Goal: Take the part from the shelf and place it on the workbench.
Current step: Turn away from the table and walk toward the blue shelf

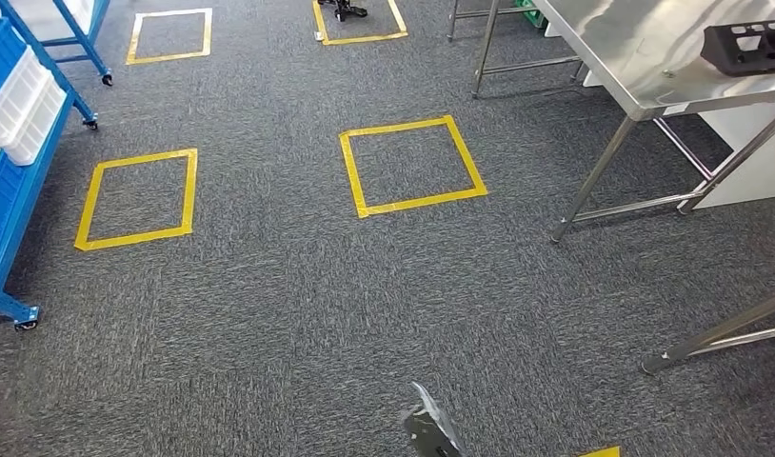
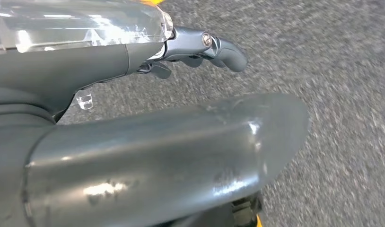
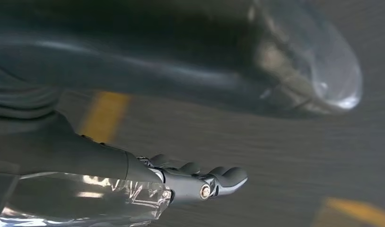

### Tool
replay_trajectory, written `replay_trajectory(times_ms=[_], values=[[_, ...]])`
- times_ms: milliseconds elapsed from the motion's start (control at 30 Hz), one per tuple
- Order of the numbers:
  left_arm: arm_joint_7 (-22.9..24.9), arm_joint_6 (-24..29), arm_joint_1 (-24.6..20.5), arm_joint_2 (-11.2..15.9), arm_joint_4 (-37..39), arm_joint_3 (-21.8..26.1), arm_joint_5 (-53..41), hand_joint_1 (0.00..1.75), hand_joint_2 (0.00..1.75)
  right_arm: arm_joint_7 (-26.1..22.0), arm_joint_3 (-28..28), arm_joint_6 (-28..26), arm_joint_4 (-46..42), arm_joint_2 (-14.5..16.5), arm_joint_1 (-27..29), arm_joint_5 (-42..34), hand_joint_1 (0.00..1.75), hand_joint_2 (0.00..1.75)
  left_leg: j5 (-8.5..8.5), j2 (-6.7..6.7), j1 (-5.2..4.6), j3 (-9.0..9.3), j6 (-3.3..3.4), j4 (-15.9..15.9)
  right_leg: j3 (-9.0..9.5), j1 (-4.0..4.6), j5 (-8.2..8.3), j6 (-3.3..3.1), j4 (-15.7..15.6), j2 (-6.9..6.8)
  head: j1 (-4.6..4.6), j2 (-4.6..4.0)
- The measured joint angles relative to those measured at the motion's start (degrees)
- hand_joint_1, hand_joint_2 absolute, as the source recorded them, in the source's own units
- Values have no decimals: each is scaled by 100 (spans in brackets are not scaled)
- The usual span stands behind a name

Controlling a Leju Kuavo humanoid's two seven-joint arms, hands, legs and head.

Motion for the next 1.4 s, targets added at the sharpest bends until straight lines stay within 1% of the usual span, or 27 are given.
replay_trajectory(times_ms=[133,200,300,400,467,500,533,600,633,667,700,733,767,833,867,967,1000,1033,1067,1133,1167,1200,1233,1267,1333,1367,1400], values=[[44,38,17,5,0,-10,97,0,0,1634,-631,128,1375,-11,177,-335,0,0,-31,2,-29,1,54,8,30,-22,15,31,-41,5,4,1],[101,56,19,16,0,-14,122,0,0,2121,-812,207,1750,-14,235,-368,0,0,-50,21,-53,-5,89,27,31,-38,28,107,-63,19,1,1],[161,114,16,39,0,-28,133,0,0,2140,-987,244,2070,-10,233,-418,0,0,-75,42,-74,-8,130,60,37,-57,29,214,-75,35,-2,0],[173,146,19,59,0,-53,134,0,0,1974,-1096,239,2238,4,210,-438,0,0,-73,35,-82,-13,175,82,52,-77,43,263,-77,25,-1,1],[179,163,20,64,0,-69,134,0,0,1837,-1125,235,2304,13,201,-434,0,0,-14,29,-61,-8,231,36,57,-81,30,299,-56,37,0,1],[182,174,18,64,0,-79,134,0,0,1780,-1132,235,2331,14,198,-432,0,0,27,27,-46,-9,266,0,29,-81,-63,309,28,82,3,1],[183,185,14,63,0,-89,134,0,0,1735,-1139,237,2356,13,196,-426,0,0,65,27,-30,-18,294,-36,-44,-84,-235,312,220,143,10,1],[184,200,9,62,0,-108,134,0,0,1685,-1150,242,2403,13,194,-415,0,0,116,22,-31,-71,323,-54,-311,-91,-701,312,897,256,23,1],[185,202,10,62,0,-115,135,0,0,1672,-1153,246,2424,13,194,-406,0,0,138,16,-35,-108,319,-50,-443,-93,-866,314,1242,277,26,0],[188,202,12,62,0,-122,135,0,0,1666,-1154,251,2444,13,194,-398,0,0,160,8,-38,-143,310,-43,-506,-97,-921,316,1443,284,25,0],[193,202,13,61,0,-127,137,0,0,1669,-1155,258,2463,13,192,-388,0,0,183,-4,-36,-181,293,-31,-466,-102,-859,318,1434,287,25,0],[198,202,14,60,0,-133,138,0,0,1678,-1155,265,2479,13,187,-377,0,0,205,-18,-30,-219,270,-12,-313,-109,-704,317,1199,287,26,-1],[202,202,12,57,0,-136,139,0,0,1695,-1155,271,2494,13,181,-365,0,0,225,-34,-22,-257,243,14,-74,-118,-525,315,801,293,27,0],[208,203,10,52,0,-140,143,0,0,1732,-1155,276,2516,14,165,-344,0,0,269,-63,-17,-316,172,59,289,-104,-308,284,166,336,22,0],[210,204,8,50,0,-141,146,0,0,1747,-1155,277,2525,14,160,-335,0,0,295,-72,-19,-334,131,76,351,-89,-279,254,18,359,21,1],[218,214,13,48,0,-143,165,0,0,1788,-1155,279,2547,16,141,-324,0,0,374,-91,-11,-376,1,80,255,-59,-206,114,-5,364,14,1],[223,216,18,48,0,-144,173,0,0,1800,-1155,280,2550,17,136,-322,0,0,296,-87,-1,-416,-29,134,210,-58,-157,56,-5,346,9,1],[227,218,22,49,0,-145,180,0,0,1807,-1155,280,2553,18,137,-321,0,0,109,-81,8,-480,-48,289,158,-58,-102,-2,-15,323,5,1],[231,219,23,49,0,-145,184,0,0,1812,-1155,280,2559,19,140,-319,0,0,-168,-71,17,-567,-59,558,96,-49,-46,-46,-19,298,-2,1],[235,224,19,49,0,-148,186,0,0,1819,-1155,282,2572,19,146,-316,0,0,-717,-60,19,-745,-82,1296,-48,-7,65,-95,-10,260,-10,1],[236,226,18,49,0,-149,186,0,0,1820,-1155,288,2578,19,147,-316,0,0,-838,-60,20,-774,-88,1588,-130,16,123,-104,-1,243,-10,1],[236,228,19,49,0,-151,186,0,0,1821,-1155,296,2583,19,146,-315,0,0,-829,-59,19,-720,-83,1713,-217,39,180,-111,12,230,-10,1],[235,230,20,49,0,-152,187,0,0,1822,-1155,307,2585,19,145,-313,0,0,-716,-59,16,-560,-65,1622,-307,60,233,-112,29,222,-9,1],[235,232,18,49,0,-152,188,0,0,1822,-1155,320,2588,19,145,-310,0,0,-571,-58,6,-293,-30,1327,-393,78,285,-110,48,217,-10,1],[229,235,-1,49,0,-153,191,0,0,1821,-1155,343,2589,24,141,-298,0,0,-494,-43,-34,344,61,440,-515,100,378,-88,84,211,-6,1],[225,236,-11,49,0,-153,191,0,0,1820,-1155,350,2589,27,140,-291,0,0,-519,-35,-60,555,96,107,-540,100,422,-63,89,204,-4,1],[221,238,-20,49,0,-153,191,0,0,1820,-1155,355,2590,30,138,-285,0,0,-563,-29,-85,662,122,-93,-549,90,465,-32,88,196,-14,1]])
